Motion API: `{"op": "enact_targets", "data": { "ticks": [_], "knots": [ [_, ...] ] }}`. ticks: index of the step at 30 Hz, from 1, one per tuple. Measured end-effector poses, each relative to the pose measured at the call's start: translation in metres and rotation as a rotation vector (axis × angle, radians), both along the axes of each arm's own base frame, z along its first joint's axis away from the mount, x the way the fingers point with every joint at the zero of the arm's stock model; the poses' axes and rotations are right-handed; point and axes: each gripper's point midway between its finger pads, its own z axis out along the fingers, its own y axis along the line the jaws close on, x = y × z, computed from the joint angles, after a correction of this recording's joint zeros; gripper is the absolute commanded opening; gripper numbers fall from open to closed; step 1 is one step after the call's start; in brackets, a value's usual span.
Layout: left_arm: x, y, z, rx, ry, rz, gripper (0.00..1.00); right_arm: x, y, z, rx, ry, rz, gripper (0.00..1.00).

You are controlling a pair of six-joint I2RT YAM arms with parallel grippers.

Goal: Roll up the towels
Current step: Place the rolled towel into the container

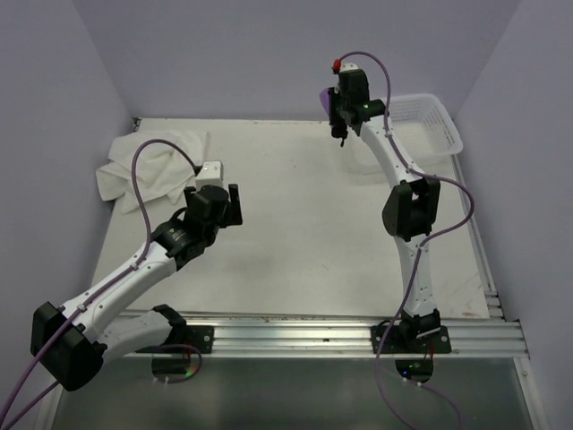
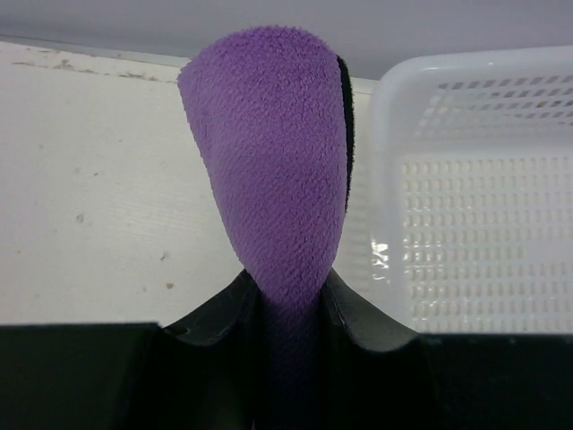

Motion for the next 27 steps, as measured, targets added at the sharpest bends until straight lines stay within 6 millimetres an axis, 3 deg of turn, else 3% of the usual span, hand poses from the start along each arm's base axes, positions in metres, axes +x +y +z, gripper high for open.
{"op": "enact_targets", "data": {
  "ticks": [12,21,27],
  "knots": [
    [0.001,0.001,-0.004,0.032,0.012,-0.016,0.78,0.026,-0.067,0.004,-0.096,-0.061,-0.047,0.18],
    [0.004,0.004,-0.013,0.049,0.036,-0.006,0.78,0.037,-0.107,-0.019,-0.208,-0.051,-0.069,0.18],
    [0.007,0.004,-0.013,0.043,0.034,-0.002,0.78,0.036,-0.125,-0.05,-0.216,0.008,-0.067,0.18]
  ]
}}
